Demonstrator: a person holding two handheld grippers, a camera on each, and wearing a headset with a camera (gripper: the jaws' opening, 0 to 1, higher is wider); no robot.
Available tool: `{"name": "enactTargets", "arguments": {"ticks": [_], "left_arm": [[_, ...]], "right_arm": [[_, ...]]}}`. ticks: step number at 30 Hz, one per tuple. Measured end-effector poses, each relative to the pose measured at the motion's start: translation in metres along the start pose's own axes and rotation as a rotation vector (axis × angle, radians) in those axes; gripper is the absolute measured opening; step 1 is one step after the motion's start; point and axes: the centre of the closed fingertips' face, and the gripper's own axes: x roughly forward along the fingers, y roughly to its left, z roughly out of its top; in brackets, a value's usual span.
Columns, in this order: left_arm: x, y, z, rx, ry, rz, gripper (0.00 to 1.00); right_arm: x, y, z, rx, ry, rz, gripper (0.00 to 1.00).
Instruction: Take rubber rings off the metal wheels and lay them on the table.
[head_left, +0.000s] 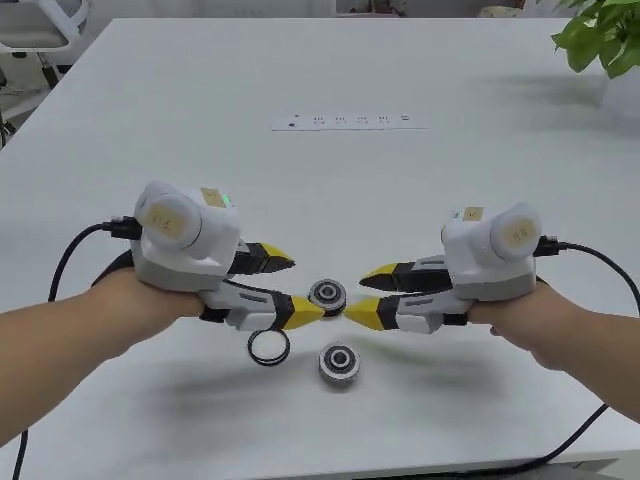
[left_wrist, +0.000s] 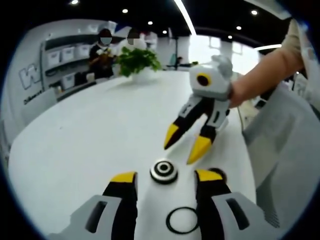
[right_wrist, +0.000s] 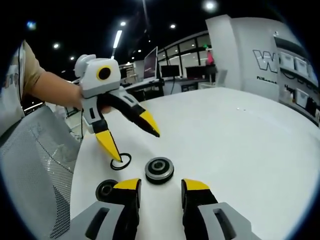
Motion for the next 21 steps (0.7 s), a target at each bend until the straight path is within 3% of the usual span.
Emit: {"name": "enactTargets", "arguments": {"ticks": [9,21], "left_arm": [[0.012,-0.004,0.002,0.012,0.010,-0.023,0.39],[0.025,-0.001,-0.007,0.038,0.061,-0.032,0.29]], "right_arm": [[-0.001,-0.001,0.000,0.000,-0.003,0.000,0.30],[-0.003,-0.002,-0.006,0.010,-0.001,-0.002,0.29]]}}
